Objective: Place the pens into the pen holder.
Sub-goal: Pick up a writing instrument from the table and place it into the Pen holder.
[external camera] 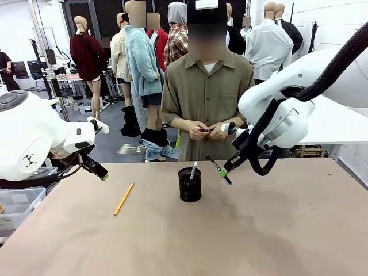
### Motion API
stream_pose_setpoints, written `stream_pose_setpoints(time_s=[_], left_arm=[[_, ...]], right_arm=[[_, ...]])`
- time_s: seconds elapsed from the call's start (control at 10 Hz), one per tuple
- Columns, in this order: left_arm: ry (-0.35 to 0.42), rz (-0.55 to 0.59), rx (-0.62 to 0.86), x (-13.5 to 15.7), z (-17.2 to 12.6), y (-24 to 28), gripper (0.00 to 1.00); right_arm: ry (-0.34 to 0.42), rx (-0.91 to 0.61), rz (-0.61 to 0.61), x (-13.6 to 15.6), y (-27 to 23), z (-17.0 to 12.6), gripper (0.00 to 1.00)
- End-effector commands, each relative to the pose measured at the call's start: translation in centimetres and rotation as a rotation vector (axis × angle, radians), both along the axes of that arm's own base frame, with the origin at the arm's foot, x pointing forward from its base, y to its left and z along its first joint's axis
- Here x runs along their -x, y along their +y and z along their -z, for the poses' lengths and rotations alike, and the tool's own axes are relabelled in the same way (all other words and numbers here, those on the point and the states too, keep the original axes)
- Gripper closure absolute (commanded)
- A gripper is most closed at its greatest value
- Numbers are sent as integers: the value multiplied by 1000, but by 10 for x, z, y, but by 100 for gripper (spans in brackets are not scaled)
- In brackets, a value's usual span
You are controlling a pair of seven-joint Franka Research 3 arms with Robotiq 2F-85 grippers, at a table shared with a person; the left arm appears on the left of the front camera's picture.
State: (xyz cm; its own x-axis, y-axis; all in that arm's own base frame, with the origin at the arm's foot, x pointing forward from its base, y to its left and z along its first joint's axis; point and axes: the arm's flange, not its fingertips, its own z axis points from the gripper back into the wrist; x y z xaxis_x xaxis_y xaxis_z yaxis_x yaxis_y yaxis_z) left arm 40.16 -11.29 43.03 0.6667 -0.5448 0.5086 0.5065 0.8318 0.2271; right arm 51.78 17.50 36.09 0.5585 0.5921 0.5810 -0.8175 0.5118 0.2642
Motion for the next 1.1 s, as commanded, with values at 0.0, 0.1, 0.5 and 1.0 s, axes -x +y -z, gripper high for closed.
stream_pose_setpoints(time_s=[0.0,0.1,0.5,1.0], left_arm=[[-10,-1,1,0,3,0,0],[-10,-1,1,0,3,0,0],[-10,-1,1,0,3,0,0],[-10,-1,1,0,3,0,0]], right_arm=[[-29,-79,-66,1,-12,4,100],[-39,-99,-88,0,-14,5,100],[-50,-194,-223,-10,-15,10,100],[-78,-298,-311,-15,-30,12,100]])
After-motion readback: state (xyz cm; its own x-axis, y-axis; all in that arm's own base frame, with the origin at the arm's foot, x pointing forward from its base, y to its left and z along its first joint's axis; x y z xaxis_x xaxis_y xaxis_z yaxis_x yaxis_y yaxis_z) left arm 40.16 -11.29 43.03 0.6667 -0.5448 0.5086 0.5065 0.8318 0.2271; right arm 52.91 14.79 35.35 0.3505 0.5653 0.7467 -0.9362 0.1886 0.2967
